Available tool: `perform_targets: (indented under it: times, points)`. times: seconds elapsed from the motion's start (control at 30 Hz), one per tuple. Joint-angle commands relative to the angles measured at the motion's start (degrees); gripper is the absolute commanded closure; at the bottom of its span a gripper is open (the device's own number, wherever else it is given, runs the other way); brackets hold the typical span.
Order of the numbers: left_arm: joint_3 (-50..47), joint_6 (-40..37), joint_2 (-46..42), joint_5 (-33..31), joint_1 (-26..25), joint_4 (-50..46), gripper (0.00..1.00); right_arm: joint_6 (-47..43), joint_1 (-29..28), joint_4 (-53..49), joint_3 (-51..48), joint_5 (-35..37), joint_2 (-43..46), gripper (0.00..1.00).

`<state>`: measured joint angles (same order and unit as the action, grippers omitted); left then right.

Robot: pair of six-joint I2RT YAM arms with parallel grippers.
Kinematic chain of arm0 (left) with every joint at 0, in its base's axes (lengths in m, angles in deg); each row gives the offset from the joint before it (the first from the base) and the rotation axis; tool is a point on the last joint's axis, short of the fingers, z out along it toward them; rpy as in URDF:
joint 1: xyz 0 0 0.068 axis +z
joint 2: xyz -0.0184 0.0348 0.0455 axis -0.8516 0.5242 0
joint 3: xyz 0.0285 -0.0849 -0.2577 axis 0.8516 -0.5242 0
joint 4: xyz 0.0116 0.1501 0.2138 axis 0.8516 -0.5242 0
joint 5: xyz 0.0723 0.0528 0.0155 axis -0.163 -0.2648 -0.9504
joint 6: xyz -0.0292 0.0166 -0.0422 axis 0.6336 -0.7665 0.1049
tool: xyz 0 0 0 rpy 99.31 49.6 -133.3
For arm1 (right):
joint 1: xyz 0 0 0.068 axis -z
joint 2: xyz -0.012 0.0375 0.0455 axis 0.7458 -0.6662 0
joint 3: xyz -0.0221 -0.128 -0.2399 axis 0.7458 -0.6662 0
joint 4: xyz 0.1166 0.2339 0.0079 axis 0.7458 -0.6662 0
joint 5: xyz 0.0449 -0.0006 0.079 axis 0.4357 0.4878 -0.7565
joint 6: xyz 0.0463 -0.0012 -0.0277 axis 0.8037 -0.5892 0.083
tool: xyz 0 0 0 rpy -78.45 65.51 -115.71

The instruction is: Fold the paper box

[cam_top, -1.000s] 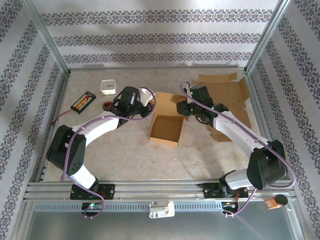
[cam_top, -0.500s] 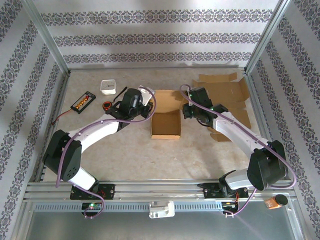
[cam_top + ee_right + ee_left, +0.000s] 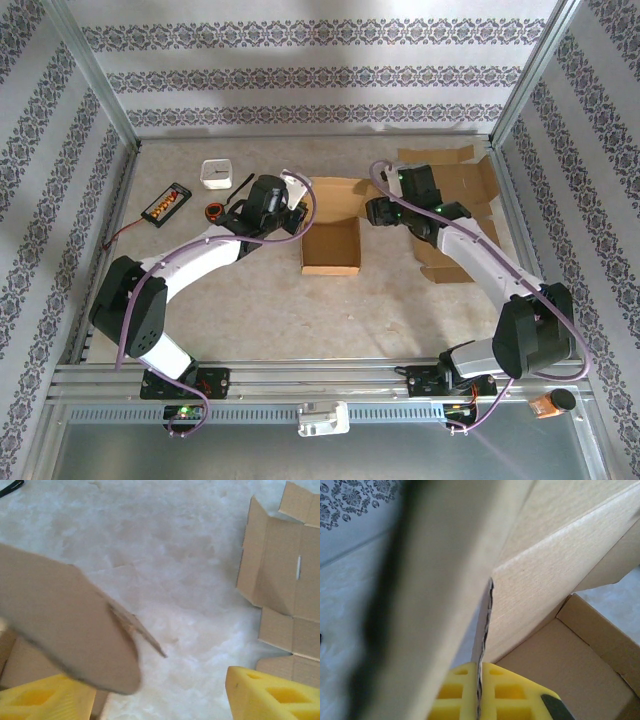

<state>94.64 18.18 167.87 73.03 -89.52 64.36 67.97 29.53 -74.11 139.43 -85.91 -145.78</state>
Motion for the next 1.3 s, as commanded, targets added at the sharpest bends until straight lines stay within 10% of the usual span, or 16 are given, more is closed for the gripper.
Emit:
perform_targets:
  times: [0.0, 0.3, 0.5, 0.7, 1.0, 1.27]
  points:
    - [1.89, -1.0, 0.81, 0.46, -0.59, -0.35, 1.0, -6.93, 0.33, 2.88, 2.24, -7.38, -1.04, 0.28]
    - [2.26, -0.89, 1.2, -0.96, -0.51, -0.79, 1.0, -2.13, 1.39, 3.48, 5.57, -9.95, -6.34, 0.72]
    - [3.26, -0.45, 1.95, -1.07, -0.24, -1.27, 1.0, -0.24, 1.41, 3.55, 3.72, -7.36, -6.48, 0.61]
    - [3.87, 0.01, 2.79, -1.65, -0.3, -1.02, 1.0, 2.3, 1.34, 4.86, 3.18, -7.72, -6.57, 0.88]
    - [8.09, 19.2, 8.42, -7.45, -0.94, 3.88, 1.0, 21.9, 0.06, 15.73, 2.37, -8.12, -7.74, 0.89]
    - [2.16, 23.68, 10.21, -15.13, -3.61, 18.83, 1.0, 21.88, -4.52, 27.08, -0.57, -0.77, -7.68, 0.94]
